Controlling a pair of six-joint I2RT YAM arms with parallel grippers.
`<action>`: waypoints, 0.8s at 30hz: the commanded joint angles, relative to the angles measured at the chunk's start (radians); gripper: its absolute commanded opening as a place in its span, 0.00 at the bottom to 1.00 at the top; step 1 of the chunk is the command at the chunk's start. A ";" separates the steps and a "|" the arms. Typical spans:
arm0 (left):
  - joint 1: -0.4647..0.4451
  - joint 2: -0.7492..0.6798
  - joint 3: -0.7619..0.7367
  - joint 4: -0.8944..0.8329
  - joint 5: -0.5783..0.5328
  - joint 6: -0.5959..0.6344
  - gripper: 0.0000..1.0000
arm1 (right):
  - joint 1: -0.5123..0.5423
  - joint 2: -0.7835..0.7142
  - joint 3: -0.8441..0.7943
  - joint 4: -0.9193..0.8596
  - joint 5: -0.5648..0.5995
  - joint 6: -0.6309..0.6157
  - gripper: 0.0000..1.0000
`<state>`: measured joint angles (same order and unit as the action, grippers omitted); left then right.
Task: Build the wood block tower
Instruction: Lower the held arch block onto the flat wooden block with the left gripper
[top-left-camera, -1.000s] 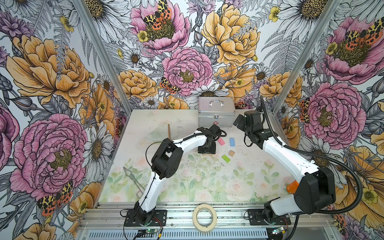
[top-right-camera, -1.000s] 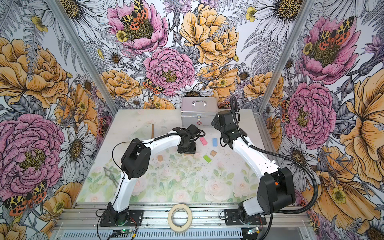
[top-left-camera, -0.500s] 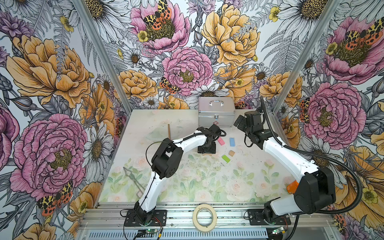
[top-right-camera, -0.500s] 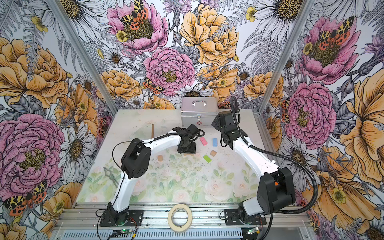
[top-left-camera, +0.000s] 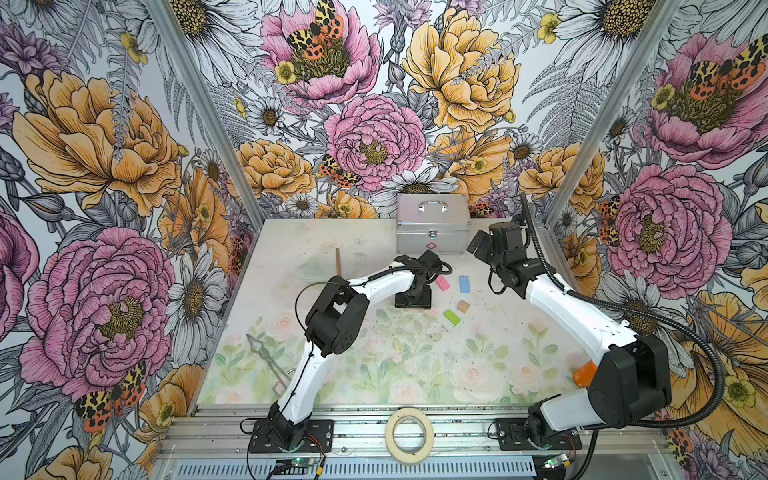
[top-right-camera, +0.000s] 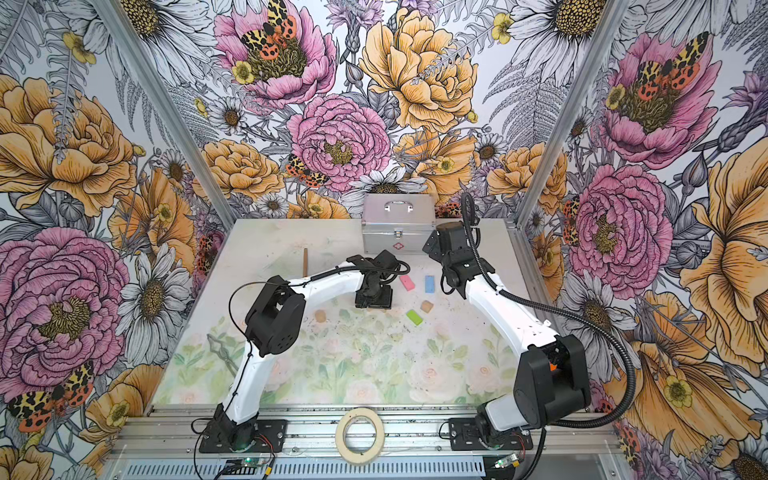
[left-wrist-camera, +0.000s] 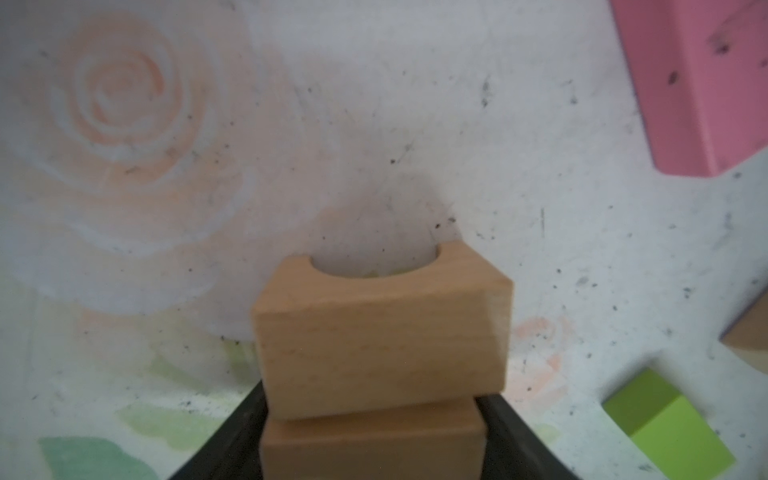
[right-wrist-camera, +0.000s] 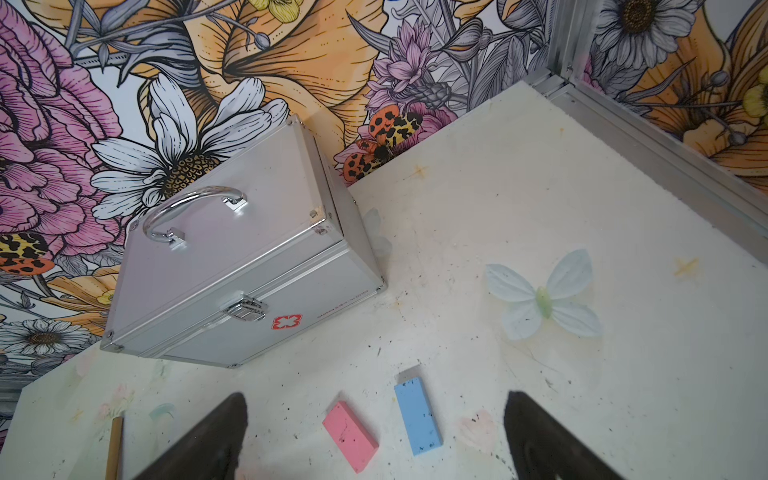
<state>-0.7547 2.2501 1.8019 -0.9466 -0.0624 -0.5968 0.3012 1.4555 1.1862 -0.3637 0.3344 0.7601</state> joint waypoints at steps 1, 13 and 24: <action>0.011 0.013 0.028 -0.006 -0.021 -0.024 0.67 | -0.006 0.002 -0.007 0.002 -0.008 0.007 0.98; 0.012 0.028 0.050 -0.006 -0.010 -0.045 0.66 | -0.011 0.002 -0.010 0.002 -0.011 0.006 0.98; 0.020 0.029 0.048 -0.006 -0.010 -0.051 0.67 | -0.015 0.000 -0.012 0.002 -0.015 0.006 0.98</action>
<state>-0.7467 2.2654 1.8309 -0.9466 -0.0624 -0.6304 0.2928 1.4555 1.1805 -0.3637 0.3248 0.7605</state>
